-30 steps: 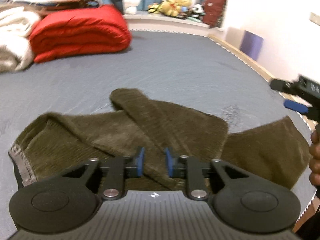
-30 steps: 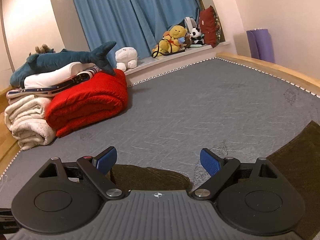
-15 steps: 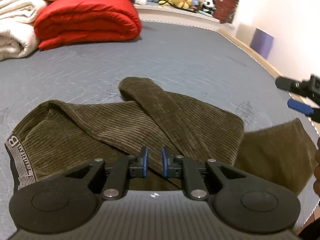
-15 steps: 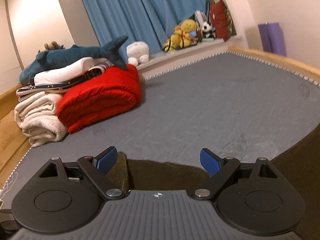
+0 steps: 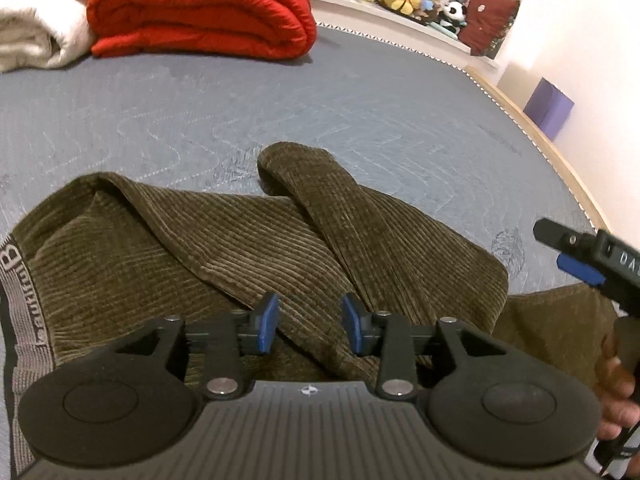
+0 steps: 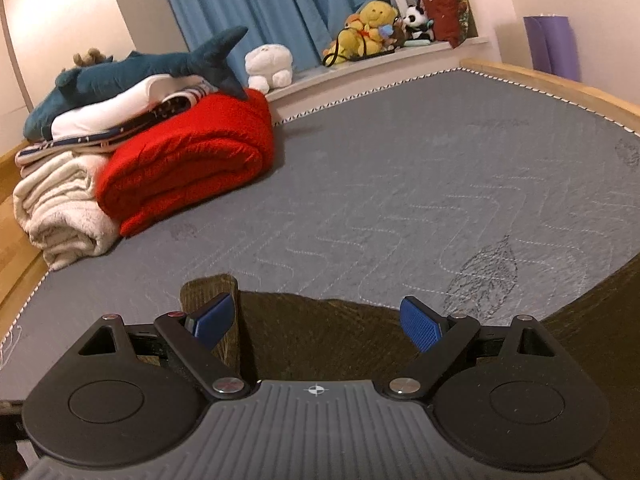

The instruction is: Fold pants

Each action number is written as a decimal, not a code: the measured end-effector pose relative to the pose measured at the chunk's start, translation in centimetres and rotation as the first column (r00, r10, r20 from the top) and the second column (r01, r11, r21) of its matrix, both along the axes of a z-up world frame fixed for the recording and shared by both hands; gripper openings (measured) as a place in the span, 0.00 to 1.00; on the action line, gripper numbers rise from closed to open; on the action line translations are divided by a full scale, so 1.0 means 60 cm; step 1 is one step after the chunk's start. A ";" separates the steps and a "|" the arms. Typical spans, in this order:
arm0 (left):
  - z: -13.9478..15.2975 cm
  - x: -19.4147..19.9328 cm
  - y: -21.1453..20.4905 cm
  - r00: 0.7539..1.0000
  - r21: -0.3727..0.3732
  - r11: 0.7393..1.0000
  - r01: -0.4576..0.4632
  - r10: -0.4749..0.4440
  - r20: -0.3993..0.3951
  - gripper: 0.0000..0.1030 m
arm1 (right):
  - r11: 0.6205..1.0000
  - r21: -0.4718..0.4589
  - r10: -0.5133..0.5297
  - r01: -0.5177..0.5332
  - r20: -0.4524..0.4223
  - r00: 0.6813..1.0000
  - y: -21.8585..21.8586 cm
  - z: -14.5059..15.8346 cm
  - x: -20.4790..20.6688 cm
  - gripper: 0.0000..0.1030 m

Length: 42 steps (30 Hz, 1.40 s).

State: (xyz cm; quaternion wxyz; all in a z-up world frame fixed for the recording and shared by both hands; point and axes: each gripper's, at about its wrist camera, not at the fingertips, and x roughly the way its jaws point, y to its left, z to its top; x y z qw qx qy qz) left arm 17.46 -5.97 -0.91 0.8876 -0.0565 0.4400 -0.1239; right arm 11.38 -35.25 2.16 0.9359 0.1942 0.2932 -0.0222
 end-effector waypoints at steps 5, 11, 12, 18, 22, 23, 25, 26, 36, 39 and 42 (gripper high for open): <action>-0.009 0.012 -0.001 1.000 -0.005 1.000 -0.015 0.015 -0.016 0.38 | 1.000 0.002 -0.005 0.005 -0.019 1.000 -0.008 -0.007 0.005 0.88; -0.015 0.013 -0.012 1.000 -0.003 1.000 0.009 -0.009 -0.019 0.38 | 0.999 -0.001 -0.044 0.044 -0.013 0.999 -0.019 -0.006 0.006 0.88; -0.016 0.012 -0.015 1.000 -0.003 1.000 0.013 -0.013 -0.020 0.38 | 0.999 0.002 -0.047 0.047 -0.011 0.999 -0.021 -0.006 0.005 0.88; -0.016 0.010 -0.015 1.000 0.000 1.000 0.005 -0.005 -0.016 0.38 | 0.999 -0.005 -0.045 0.045 -0.013 0.999 -0.020 -0.008 0.007 0.88; -0.016 0.010 -0.005 1.000 0.005 1.000 -0.014 0.014 -0.014 0.38 | 0.997 -0.017 -0.079 0.079 -0.006 0.997 -0.025 -0.007 0.006 0.86; -0.016 0.011 -0.003 1.000 0.007 1.000 -0.018 0.018 -0.014 0.38 | 0.996 -0.014 -0.089 0.089 -0.003 0.996 -0.027 -0.006 0.005 0.85; -0.017 0.011 0.001 1.000 0.010 1.000 -0.024 0.024 -0.014 0.38 | 0.994 -0.007 -0.110 0.110 0.001 0.994 -0.033 -0.005 0.003 0.84; -0.018 0.012 0.002 1.000 0.011 1.000 -0.027 0.027 -0.013 0.36 | 0.993 -0.003 -0.121 0.121 0.004 0.993 -0.036 -0.005 0.001 0.82; -0.019 0.014 -0.016 1.000 0.020 1.000 0.002 -0.002 0.010 0.18 | 0.988 0.006 -0.154 0.154 0.051 0.987 -0.050 0.003 -0.004 0.40; -0.019 0.020 -0.007 1.000 -0.005 1.000 -0.026 0.026 0.008 0.18 | 0.987 0.020 -0.159 0.158 0.041 0.986 -0.056 0.000 -0.004 0.40; -0.016 0.025 0.004 0.998 -0.042 0.998 -0.055 0.056 0.017 0.18 | 0.987 0.032 -0.158 0.157 0.031 0.987 -0.058 0.000 -0.002 0.42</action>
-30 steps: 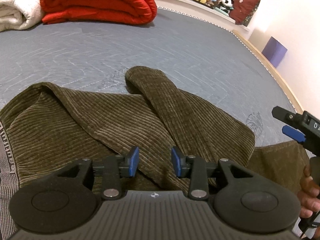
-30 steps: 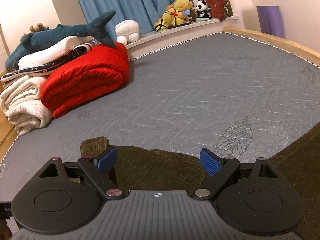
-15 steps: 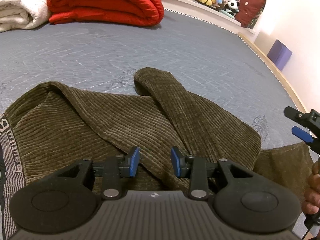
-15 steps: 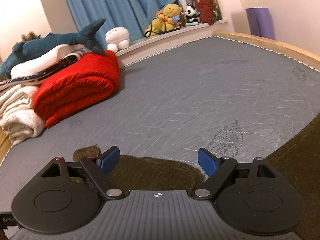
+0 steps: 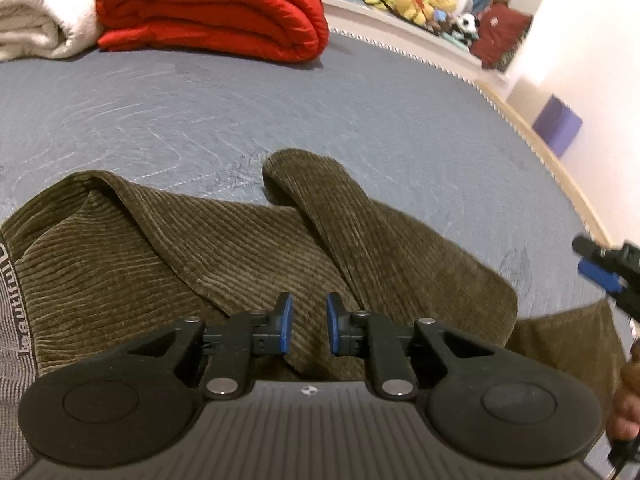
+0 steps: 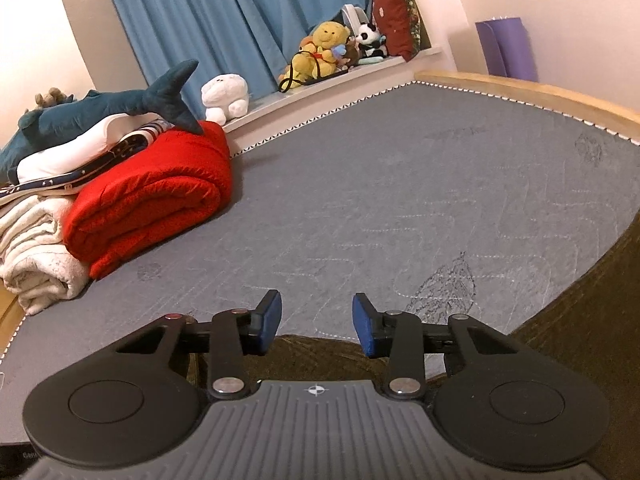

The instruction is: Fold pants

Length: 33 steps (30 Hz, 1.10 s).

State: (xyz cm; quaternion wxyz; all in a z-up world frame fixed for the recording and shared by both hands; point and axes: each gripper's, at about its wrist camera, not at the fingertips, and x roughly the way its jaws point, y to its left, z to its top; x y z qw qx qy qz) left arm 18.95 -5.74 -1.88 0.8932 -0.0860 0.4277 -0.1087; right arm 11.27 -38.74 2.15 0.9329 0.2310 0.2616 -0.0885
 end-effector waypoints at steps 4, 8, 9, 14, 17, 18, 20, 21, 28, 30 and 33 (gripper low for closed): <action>-0.010 0.007 0.001 1.000 -0.086 0.996 -0.010 0.011 0.010 0.22 | 0.998 0.045 0.037 -0.037 0.002 0.999 -0.001 0.005 -0.001 0.45; -0.031 0.017 -0.016 0.998 -0.216 0.975 0.042 -0.049 -0.025 0.46 | 0.996 0.029 0.081 -0.081 -0.011 0.997 0.008 0.002 0.003 0.50; -0.038 0.017 -0.027 0.996 -0.247 0.966 0.069 -0.081 -0.038 0.56 | 0.996 0.033 0.087 -0.086 -0.019 0.996 0.008 0.000 0.005 0.50; -0.056 -0.010 -0.120 0.961 -0.125 0.953 0.274 -0.278 -0.011 0.70 | 0.995 0.035 0.097 -0.095 -0.048 0.994 0.003 -0.009 0.017 0.53; -0.076 -0.012 -0.145 0.963 0.084 0.960 0.267 -0.263 -0.061 0.10 | 0.993 0.048 0.114 -0.111 -0.074 0.991 -0.002 -0.019 0.028 0.60; -0.079 -0.006 -0.130 0.976 0.090 0.974 0.206 -0.198 -0.094 0.08 | 0.992 0.052 0.118 -0.114 -0.083 0.990 -0.004 -0.023 0.032 0.61; -0.061 0.000 -0.077 0.995 0.013 0.999 0.048 -0.046 -0.089 0.06 | 0.992 0.052 0.121 -0.116 -0.099 0.988 -0.009 -0.031 0.041 0.62; -0.044 0.000 -0.056 0.998 0.013 1.000 -0.002 0.003 -0.059 0.06 | 0.992 0.051 0.120 -0.115 -0.110 0.987 -0.012 -0.035 0.046 0.62; -0.030 -0.010 0.017 0.993 0.137 0.989 -0.063 0.075 -0.091 0.07 | 0.983 0.012 0.183 -0.184 -0.167 0.969 -0.014 -0.074 0.092 0.63; -0.042 -0.017 0.017 0.992 0.139 0.990 -0.020 0.036 -0.118 0.07 | 0.971 0.013 0.237 -0.239 -0.176 0.955 0.001 -0.090 0.112 0.63; -0.037 -0.024 0.021 0.994 0.090 0.996 0.008 0.002 -0.108 0.08 | 0.944 0.085 0.328 -0.318 -0.182 0.927 0.019 -0.111 0.136 0.63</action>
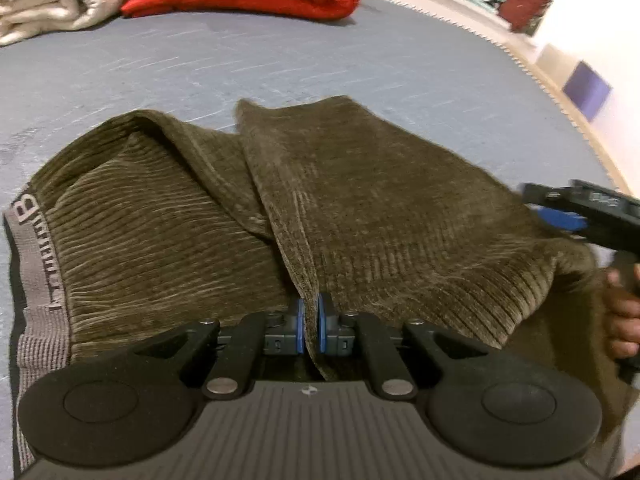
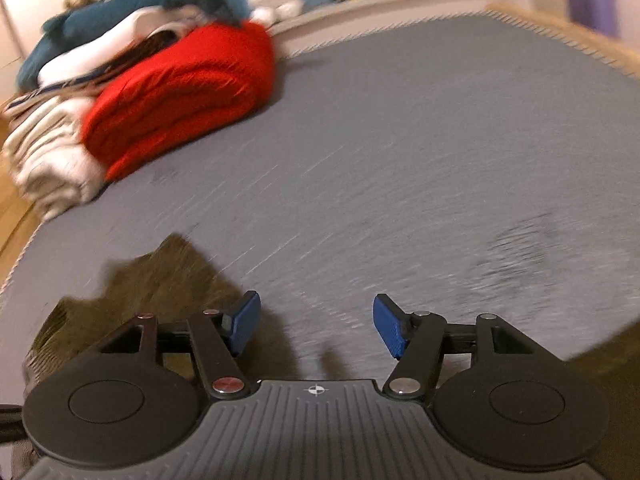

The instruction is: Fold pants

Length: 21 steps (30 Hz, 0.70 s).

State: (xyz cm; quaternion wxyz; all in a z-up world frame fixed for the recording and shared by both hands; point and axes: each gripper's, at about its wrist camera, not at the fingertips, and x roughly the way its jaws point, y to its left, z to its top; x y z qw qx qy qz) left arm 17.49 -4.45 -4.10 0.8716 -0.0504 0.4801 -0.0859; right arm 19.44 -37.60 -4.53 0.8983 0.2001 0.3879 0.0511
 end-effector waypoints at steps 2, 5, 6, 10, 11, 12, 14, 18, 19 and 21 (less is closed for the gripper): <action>0.007 0.001 0.008 1.000 -0.043 0.999 -0.003 0.002 -0.003 0.09 | 0.997 0.054 0.063 -0.063 -0.005 0.998 0.016 -0.006 0.009 0.65; -0.001 0.007 0.028 1.000 -0.057 0.998 -0.001 0.001 -0.007 0.10 | 0.981 0.039 0.191 -0.191 0.001 0.982 0.051 -0.005 0.011 0.56; -0.001 0.008 0.030 1.000 -0.061 0.998 -0.003 0.003 -0.008 0.10 | 0.973 -0.005 0.229 -0.229 0.006 0.973 0.066 -0.002 0.008 0.48; 0.007 0.010 0.040 1.000 -0.106 0.994 -0.026 0.028 0.012 0.10 | 0.940 -0.122 0.329 -0.320 0.061 0.942 0.105 0.019 -0.009 0.10; 0.013 0.010 0.043 0.999 -0.121 0.992 -0.035 0.038 0.026 0.10 | 0.933 -0.151 0.344 -0.327 0.098 0.934 0.111 0.034 -0.017 0.09; 0.022 0.007 0.048 0.997 -0.139 0.989 -0.049 0.056 0.047 0.10 | 0.932 -0.148 0.349 -0.329 0.136 0.927 0.110 0.049 -0.023 0.09; 0.043 0.003 0.058 0.990 -0.176 0.982 -0.070 0.090 0.110 0.10 | 0.952 -0.055 0.307 -0.302 0.217 0.927 0.090 0.079 -0.034 0.09; 0.078 -0.002 0.077 0.964 -0.206 0.975 -0.086 0.133 0.230 0.10 | 0.976 0.135 0.119 -0.173 0.338 0.934 0.031 0.127 -0.078 0.09; 0.080 -0.001 0.080 0.964 -0.218 0.972 -0.090 0.140 0.225 0.10 | 0.979 0.146 0.087 -0.142 0.332 0.939 0.022 0.136 -0.089 0.09; 0.076 0.004 0.086 0.972 -0.236 0.967 -0.098 0.144 0.186 0.10 | 0.982 0.042 0.165 -0.181 0.253 0.953 0.033 0.153 -0.104 0.09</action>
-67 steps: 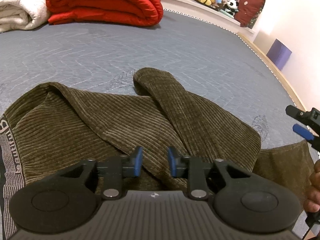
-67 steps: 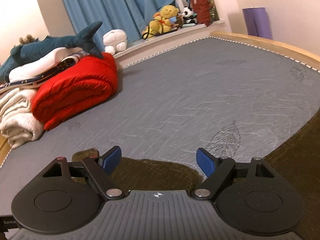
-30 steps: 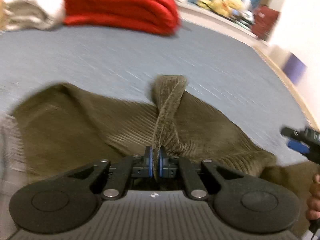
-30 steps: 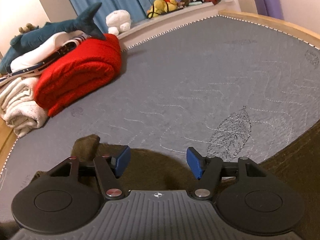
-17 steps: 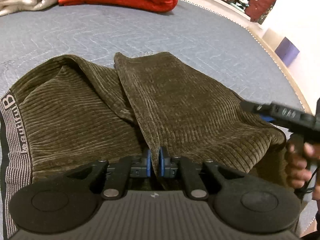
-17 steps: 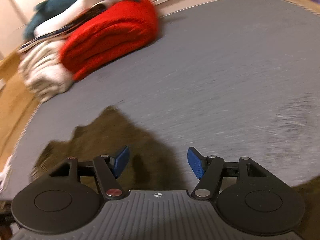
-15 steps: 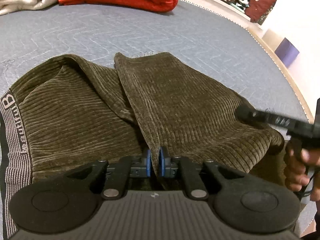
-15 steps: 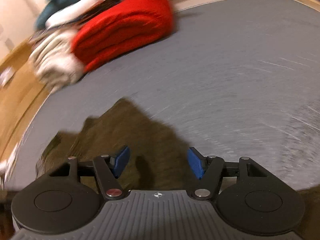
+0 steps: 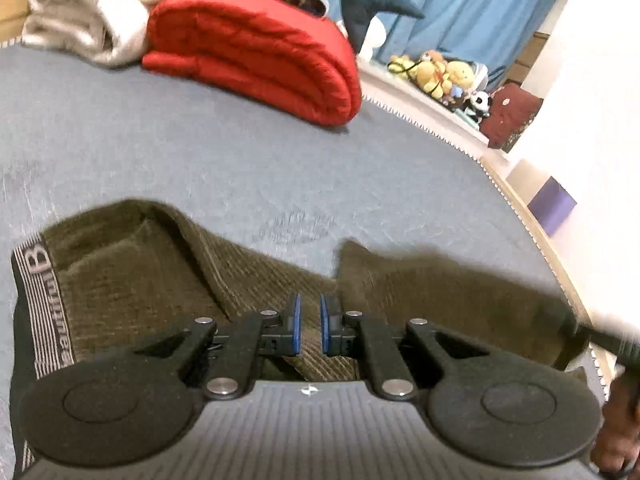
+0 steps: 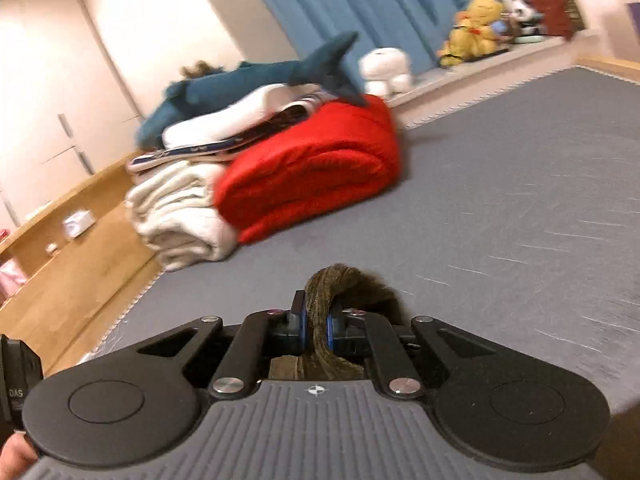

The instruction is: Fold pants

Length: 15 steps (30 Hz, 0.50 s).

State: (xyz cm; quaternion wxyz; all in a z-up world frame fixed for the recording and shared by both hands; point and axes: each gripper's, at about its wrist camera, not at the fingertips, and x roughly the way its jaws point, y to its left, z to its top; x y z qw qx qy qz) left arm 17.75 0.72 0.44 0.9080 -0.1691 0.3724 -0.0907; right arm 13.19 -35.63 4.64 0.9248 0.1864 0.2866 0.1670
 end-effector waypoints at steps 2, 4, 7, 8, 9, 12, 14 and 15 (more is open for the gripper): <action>-0.007 0.003 0.002 0.999 -0.007 1.000 -0.005 0.005 -0.038 0.10 | 0.967 -0.145 0.192 -0.208 -0.119 0.974 0.034 -0.013 -0.003 0.10; -0.012 0.003 0.004 0.998 -0.005 1.000 -0.004 0.004 -0.062 0.10 | 0.920 -0.251 0.250 -0.301 -0.216 0.944 0.057 -0.046 -0.007 0.10; -0.015 0.004 0.010 0.997 -0.009 1.000 -0.004 0.003 -0.078 0.10 | 0.931 -0.227 0.229 -0.285 -0.245 0.942 0.050 -0.067 0.009 0.20; -0.015 0.003 0.012 0.997 -0.010 1.000 -0.005 0.004 -0.078 0.11 | 0.944 -0.216 0.199 -0.249 -0.229 0.953 0.042 -0.067 0.015 0.44; -0.015 0.005 0.015 0.997 -0.012 1.000 -0.006 0.005 -0.077 0.13 | 0.958 -0.208 0.153 -0.198 -0.215 0.965 0.034 -0.068 0.023 0.60; -0.015 0.007 0.018 0.996 -0.025 1.000 -0.005 0.003 -0.084 0.15 | 0.983 -0.148 0.078 -0.111 -0.210 0.974 0.015 -0.086 0.052 0.86; -0.015 0.004 0.019 0.996 -0.034 0.999 -0.001 -0.002 -0.088 0.16 | 0.994 -0.067 0.073 -0.092 -0.246 0.966 0.013 -0.106 0.076 0.85; -0.014 0.003 0.019 0.996 -0.036 0.999 0.000 -0.003 -0.089 0.17 | 0.995 -0.050 0.075 -0.091 -0.261 0.962 0.013 -0.115 0.085 0.84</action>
